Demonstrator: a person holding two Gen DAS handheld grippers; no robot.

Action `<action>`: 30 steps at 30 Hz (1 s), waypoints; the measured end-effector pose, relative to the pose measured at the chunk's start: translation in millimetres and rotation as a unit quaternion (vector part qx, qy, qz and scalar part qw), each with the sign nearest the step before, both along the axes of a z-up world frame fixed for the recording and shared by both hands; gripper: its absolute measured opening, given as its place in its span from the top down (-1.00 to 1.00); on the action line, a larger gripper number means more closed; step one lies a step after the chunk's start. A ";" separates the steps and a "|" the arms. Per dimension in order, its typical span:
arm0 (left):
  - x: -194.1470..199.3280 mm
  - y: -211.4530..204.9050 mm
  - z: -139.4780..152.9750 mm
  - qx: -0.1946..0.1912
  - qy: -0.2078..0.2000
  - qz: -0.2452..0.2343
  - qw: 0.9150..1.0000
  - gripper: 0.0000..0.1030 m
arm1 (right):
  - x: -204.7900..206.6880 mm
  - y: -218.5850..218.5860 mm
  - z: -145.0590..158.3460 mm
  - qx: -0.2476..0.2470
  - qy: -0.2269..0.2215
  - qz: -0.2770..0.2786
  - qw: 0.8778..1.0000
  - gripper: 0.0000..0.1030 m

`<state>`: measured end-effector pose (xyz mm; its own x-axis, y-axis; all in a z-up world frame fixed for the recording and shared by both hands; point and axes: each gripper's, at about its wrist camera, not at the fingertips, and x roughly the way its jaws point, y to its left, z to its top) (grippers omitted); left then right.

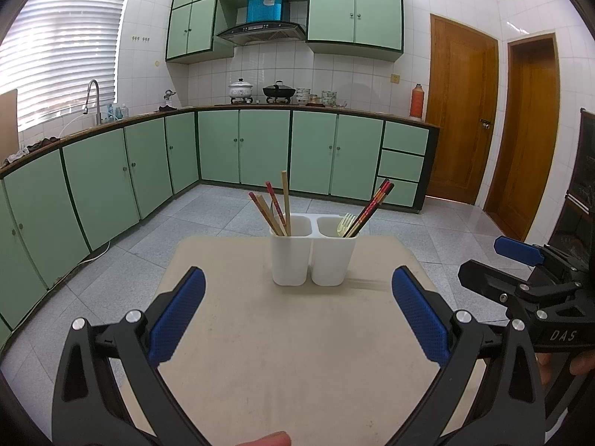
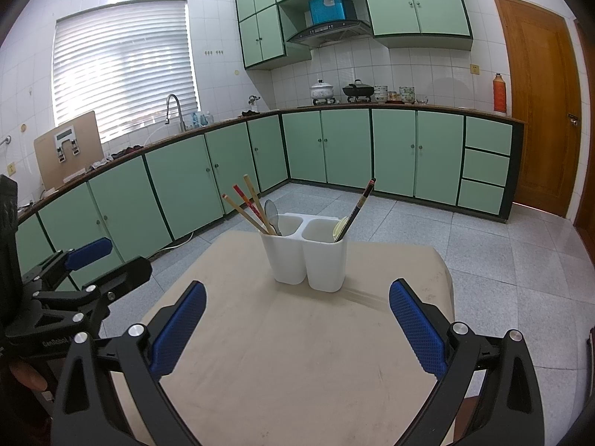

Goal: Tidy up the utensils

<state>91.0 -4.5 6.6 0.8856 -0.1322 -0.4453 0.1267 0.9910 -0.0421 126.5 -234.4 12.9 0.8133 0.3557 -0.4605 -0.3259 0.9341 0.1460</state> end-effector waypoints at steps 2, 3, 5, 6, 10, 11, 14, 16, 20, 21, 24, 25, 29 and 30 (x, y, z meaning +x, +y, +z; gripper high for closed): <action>-0.1 0.4 0.7 0.001 0.000 0.001 1.000 -0.89 | -0.1 0.1 -0.2 0.000 0.000 0.000 1.000 -0.88; -0.7 1.1 0.6 0.001 0.000 0.002 1.000 -0.89 | 0.2 0.1 -1.1 -0.001 0.001 0.000 1.000 -0.88; -0.8 1.5 0.6 0.001 0.000 0.001 1.000 -0.89 | -0.5 0.7 -5.0 -0.002 0.001 0.000 1.000 -0.88; -0.9 1.7 0.6 0.001 0.000 0.002 1.000 -0.89 | -0.4 0.5 -5.6 -0.002 0.002 0.000 1.000 -0.88; -3.0 4.4 -2.5 -0.001 0.002 0.003 1.000 -0.89 | -0.3 -0.1 -9.3 -0.005 0.003 -0.001 1.000 -0.88; -3.2 4.7 -2.9 -0.002 0.003 0.003 1.000 -0.89 | 0.0 -0.1 -9.8 -0.005 0.003 -0.001 1.000 -0.88; -4.1 3.0 -3.4 -0.002 0.003 0.003 1.000 -0.89 | 0.2 -1.5 -9.8 -0.007 0.004 -0.001 1.000 -0.88; -5.3 2.5 -3.9 -0.003 0.003 0.003 1.000 -0.89 | 0.4 -1.5 -10.7 -0.008 0.005 -0.001 1.000 -0.88; -3.5 2.0 -3.3 -0.003 0.003 0.004 1.000 -0.89 | 0.4 -1.6 -11.6 -0.010 0.006 -0.001 1.000 -0.88; -3.0 1.7 -3.7 -0.003 0.003 0.004 1.000 -0.89 | -0.1 -1.6 -11.5 -0.010 0.006 -0.001 1.000 -0.88; -2.8 0.7 -3.7 -0.003 0.003 0.006 1.000 -0.89 | 0.3 -1.6 -11.3 -0.010 0.006 -0.001 1.000 -0.88; -3.0 0.5 -3.9 -0.003 0.004 0.005 1.000 -0.89 | 0.0 -1.7 -11.6 -0.010 0.006 -0.001 1.000 -0.88; -2.7 -2.2 -4.5 -0.002 0.006 0.004 1.000 -0.89 | 0.2 -1.5 -11.4 -0.010 0.007 -0.001 1.000 -0.88; -2.4 -2.9 -4.6 -0.002 0.007 0.004 1.000 -0.89 | 0.3 -1.3 -11.2 -0.010 0.007 -0.001 1.000 -0.88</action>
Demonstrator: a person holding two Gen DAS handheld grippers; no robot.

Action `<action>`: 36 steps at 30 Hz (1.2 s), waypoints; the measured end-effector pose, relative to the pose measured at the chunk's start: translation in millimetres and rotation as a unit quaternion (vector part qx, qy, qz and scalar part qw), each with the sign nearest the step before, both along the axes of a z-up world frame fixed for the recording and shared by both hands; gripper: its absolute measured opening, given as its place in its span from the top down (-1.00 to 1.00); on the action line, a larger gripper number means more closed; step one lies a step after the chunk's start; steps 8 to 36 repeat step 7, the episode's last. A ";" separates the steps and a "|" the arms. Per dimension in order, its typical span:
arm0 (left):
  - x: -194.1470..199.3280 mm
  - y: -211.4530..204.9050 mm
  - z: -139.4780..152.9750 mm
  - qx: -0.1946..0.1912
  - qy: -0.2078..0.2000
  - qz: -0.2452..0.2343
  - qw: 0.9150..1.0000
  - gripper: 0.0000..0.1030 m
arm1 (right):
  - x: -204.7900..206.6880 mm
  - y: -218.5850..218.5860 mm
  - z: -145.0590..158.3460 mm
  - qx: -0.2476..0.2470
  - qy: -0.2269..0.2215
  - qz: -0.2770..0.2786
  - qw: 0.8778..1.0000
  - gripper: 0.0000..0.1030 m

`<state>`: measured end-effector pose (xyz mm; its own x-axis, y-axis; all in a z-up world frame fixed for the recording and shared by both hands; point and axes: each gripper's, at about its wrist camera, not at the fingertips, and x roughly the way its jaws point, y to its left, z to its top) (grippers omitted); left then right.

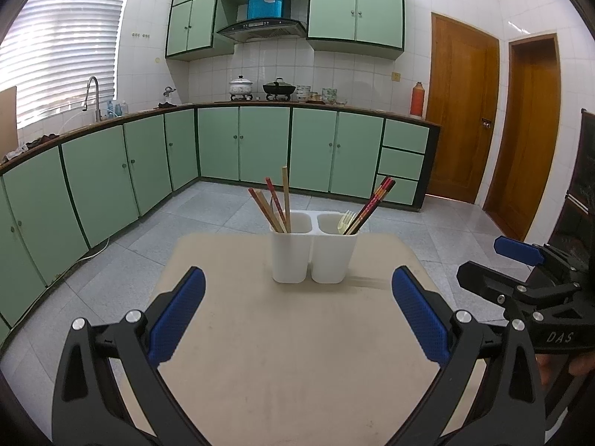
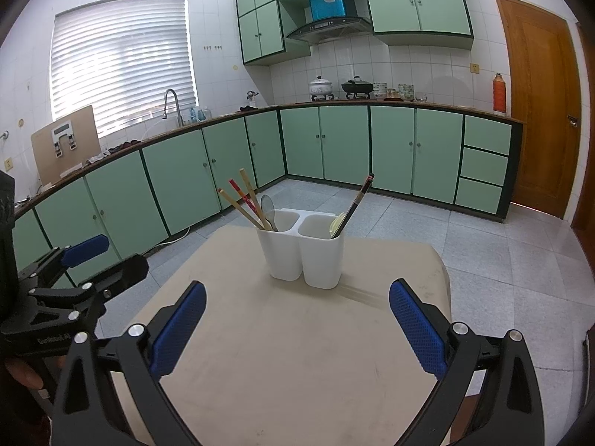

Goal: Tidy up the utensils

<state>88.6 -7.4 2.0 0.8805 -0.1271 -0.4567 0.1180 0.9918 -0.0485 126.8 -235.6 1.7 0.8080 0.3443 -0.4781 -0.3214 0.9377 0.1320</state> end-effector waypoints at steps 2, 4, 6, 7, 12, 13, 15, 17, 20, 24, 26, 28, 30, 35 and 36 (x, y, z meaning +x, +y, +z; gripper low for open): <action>-0.2 -0.8 0.0 0.000 0.000 0.001 1.000 -0.89 | -0.2 -0.2 0.0 0.000 0.000 0.000 1.000 -0.88; -0.4 -0.5 0.0 0.000 0.000 0.001 1.000 -0.89 | 0.0 0.0 0.1 0.000 0.000 0.000 1.000 -0.88; 0.0 -1.0 0.0 -0.001 0.000 0.001 1.000 -0.89 | -0.3 -0.2 -0.1 0.000 -0.001 0.001 1.000 -0.88; 0.4 -1.3 0.2 0.000 0.000 0.001 1.000 -0.89 | -0.1 -0.1 -0.1 0.000 -0.001 0.001 1.000 -0.88; 0.4 -1.3 0.2 0.000 0.000 0.001 1.000 -0.89 | -0.1 -0.1 -0.1 0.000 -0.001 0.001 1.000 -0.88; 0.4 -1.3 0.2 0.000 0.000 0.001 1.000 -0.89 | -0.1 -0.1 -0.1 0.000 -0.001 0.001 1.000 -0.88; 0.4 -1.3 0.2 0.000 0.000 0.001 1.000 -0.89 | -0.1 -0.1 -0.1 0.000 -0.001 0.001 1.000 -0.88; 0.4 -1.3 0.2 0.000 0.000 0.001 1.000 -0.89 | -0.1 -0.1 -0.1 0.000 -0.001 0.001 1.000 -0.88; 0.4 -1.3 0.2 0.000 0.000 0.001 1.000 -0.89 | -0.1 -0.1 -0.1 0.000 -0.001 0.001 1.000 -0.88; 0.4 -1.3 0.2 0.000 0.000 0.001 1.000 -0.89 | -0.1 -0.1 -0.1 0.000 -0.001 0.001 1.000 -0.88; 0.4 -1.3 0.2 0.000 0.000 0.001 1.000 -0.89 | -0.1 -0.1 -0.1 0.000 -0.001 0.001 1.000 -0.88; 0.4 -1.3 0.2 0.000 0.000 0.001 1.000 -0.89 | -0.1 -0.1 -0.1 0.000 -0.001 0.001 1.000 -0.88; 0.4 -1.3 0.2 0.000 0.000 0.001 1.000 -0.89 | -0.1 -0.1 -0.1 0.000 -0.001 0.001 1.000 -0.88; 0.4 -1.3 0.2 0.000 0.000 0.001 1.000 -0.89 | -0.1 -0.1 -0.1 0.000 -0.001 0.001 1.000 -0.88; 0.4 -1.3 0.2 0.000 0.000 0.001 1.000 -0.89 | -0.1 -0.1 -0.1 0.000 -0.001 0.001 1.000 -0.88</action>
